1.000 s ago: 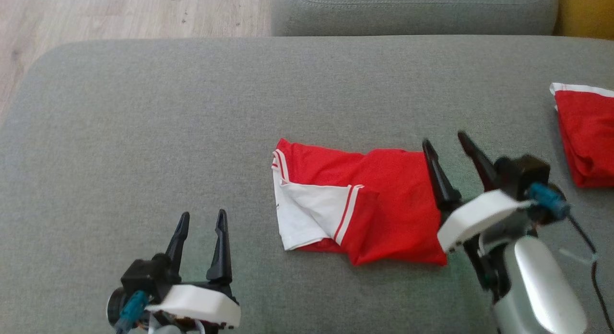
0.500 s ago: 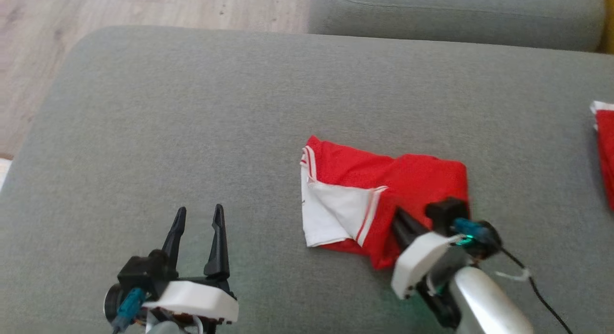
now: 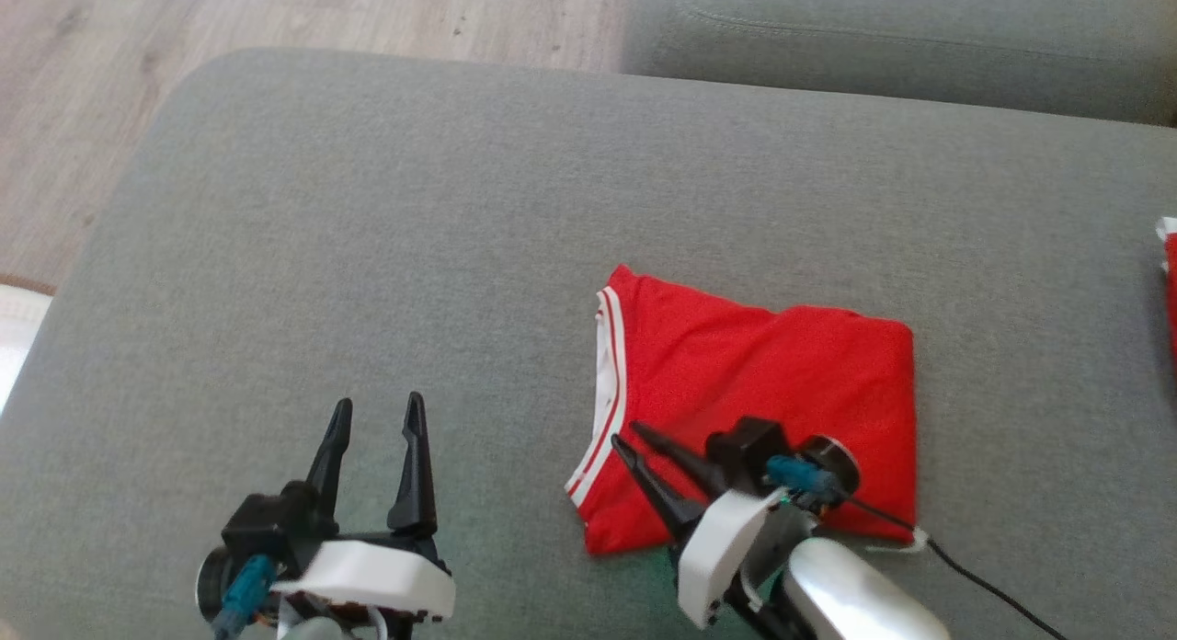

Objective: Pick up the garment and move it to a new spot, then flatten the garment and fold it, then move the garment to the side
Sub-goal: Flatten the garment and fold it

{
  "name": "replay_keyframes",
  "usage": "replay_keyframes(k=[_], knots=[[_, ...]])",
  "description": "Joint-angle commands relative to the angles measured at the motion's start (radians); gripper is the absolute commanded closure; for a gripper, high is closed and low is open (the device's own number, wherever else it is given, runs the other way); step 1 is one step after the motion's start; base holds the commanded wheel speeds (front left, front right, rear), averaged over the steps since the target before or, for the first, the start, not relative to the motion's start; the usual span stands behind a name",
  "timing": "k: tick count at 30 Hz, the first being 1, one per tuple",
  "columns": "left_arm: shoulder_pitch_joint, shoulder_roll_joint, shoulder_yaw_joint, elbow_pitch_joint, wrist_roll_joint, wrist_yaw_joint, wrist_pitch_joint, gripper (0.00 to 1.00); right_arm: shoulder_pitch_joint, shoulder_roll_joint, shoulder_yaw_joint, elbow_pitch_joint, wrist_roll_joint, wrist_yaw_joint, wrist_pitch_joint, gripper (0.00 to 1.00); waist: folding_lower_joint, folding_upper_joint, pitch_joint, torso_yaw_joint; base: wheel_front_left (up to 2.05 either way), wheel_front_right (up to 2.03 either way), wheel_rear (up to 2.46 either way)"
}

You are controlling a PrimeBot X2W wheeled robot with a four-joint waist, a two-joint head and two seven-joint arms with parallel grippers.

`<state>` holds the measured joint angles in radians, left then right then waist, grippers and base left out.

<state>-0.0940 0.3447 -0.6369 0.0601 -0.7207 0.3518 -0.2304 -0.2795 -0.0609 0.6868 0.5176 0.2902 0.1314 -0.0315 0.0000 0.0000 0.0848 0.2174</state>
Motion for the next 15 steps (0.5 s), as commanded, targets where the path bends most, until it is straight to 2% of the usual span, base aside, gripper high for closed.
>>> replay_keyframes(k=[1, 2, 4, 5, 15], knots=[[-0.023, 0.013, 0.049, -0.025, 0.000, -0.001, -0.013, 0.00, -0.038, 0.011, -0.005, -0.029, 0.001, -0.001, -0.026, 0.60, 0.0000, 0.0000, -0.006, -0.013, 0.00, 0.00, 0.00], [-0.021, 0.013, 0.049, -0.025, 0.002, -0.003, -0.014, 0.00, -0.039, 0.011, -0.020, -0.032, 0.001, -0.001, -0.038, 0.51, 0.0000, 0.0000, -0.010, -0.020, 0.00, 0.00, 0.00], [-0.019, 0.013, 0.048, -0.023, 0.004, -0.007, -0.016, 0.00, -0.041, 0.011, -0.056, -0.044, -0.007, -0.001, -0.062, 0.05, 0.0000, 0.0000, -0.018, -0.037, 0.00, 0.00, 0.00], [-0.019, 0.014, 0.046, -0.021, 0.005, -0.010, -0.017, 0.00, -0.039, 0.011, -0.081, -0.051, -0.013, -0.001, -0.074, 0.00, 0.0000, 0.0000, -0.022, -0.045, 0.00, 0.00, 0.00], [-0.018, 0.005, 0.033, -0.008, 0.017, -0.029, -0.022, 0.00, 0.076, 0.011, -0.368, -0.170, -0.091, -0.001, -0.100, 0.00, 0.0000, 0.0000, -0.081, -0.127, 0.00, 0.00, 0.00]])
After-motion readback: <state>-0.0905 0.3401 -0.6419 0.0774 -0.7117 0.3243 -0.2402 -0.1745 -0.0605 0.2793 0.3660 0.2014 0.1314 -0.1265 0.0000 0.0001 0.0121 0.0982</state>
